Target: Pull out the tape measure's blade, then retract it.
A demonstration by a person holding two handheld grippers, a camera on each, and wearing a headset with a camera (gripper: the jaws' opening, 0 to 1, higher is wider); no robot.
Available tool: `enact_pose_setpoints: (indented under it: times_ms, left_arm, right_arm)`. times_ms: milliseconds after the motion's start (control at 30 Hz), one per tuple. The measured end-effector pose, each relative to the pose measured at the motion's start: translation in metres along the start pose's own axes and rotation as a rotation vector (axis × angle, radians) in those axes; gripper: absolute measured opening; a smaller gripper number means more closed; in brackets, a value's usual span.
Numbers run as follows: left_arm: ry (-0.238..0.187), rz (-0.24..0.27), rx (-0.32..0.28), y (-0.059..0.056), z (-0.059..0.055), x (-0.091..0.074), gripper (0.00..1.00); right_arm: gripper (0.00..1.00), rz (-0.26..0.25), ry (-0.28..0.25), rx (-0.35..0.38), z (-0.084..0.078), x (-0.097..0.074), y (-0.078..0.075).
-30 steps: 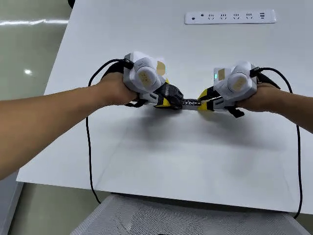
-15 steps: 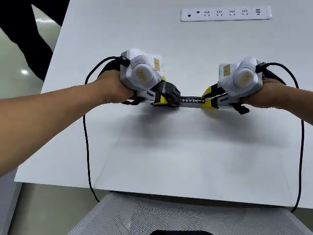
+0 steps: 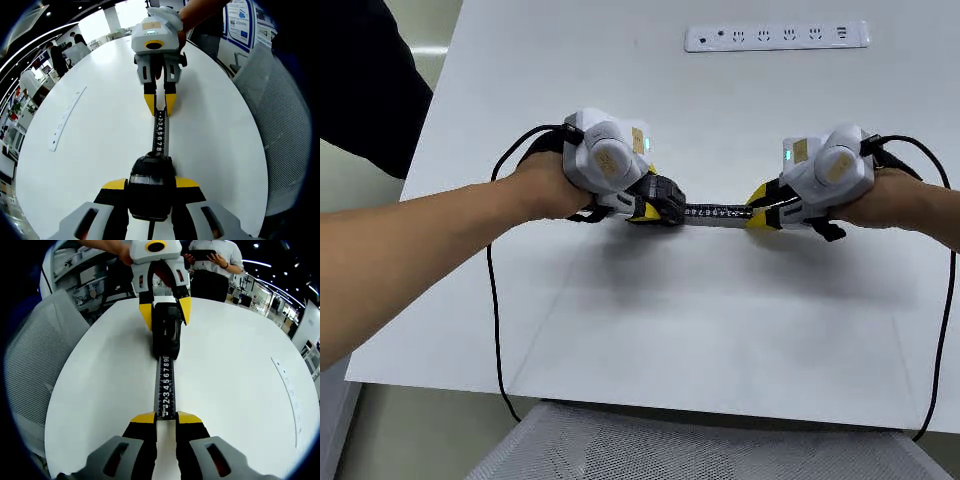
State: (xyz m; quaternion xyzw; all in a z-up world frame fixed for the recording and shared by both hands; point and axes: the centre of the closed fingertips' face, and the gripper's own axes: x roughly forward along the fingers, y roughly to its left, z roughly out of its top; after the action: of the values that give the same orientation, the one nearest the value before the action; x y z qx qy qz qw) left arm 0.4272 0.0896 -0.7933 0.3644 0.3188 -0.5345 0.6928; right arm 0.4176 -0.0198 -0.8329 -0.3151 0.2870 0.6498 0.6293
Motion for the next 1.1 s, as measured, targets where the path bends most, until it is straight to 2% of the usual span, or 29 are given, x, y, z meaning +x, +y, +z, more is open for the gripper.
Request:
enact_pose_setpoints:
  times_ms: [467,1100]
  left_arm:
    - [0.001,-0.001,-0.002,-0.001,0.000,0.001,0.29]
    - [0.003,-0.004,0.000,-0.002,0.001,0.001,0.29]
  right_arm:
    - [0.09,-0.008,0.018,0.018,-0.020,-0.015,-0.001]
    - [0.09,-0.019,0.057,0.049,-0.056,-0.042,0.002]
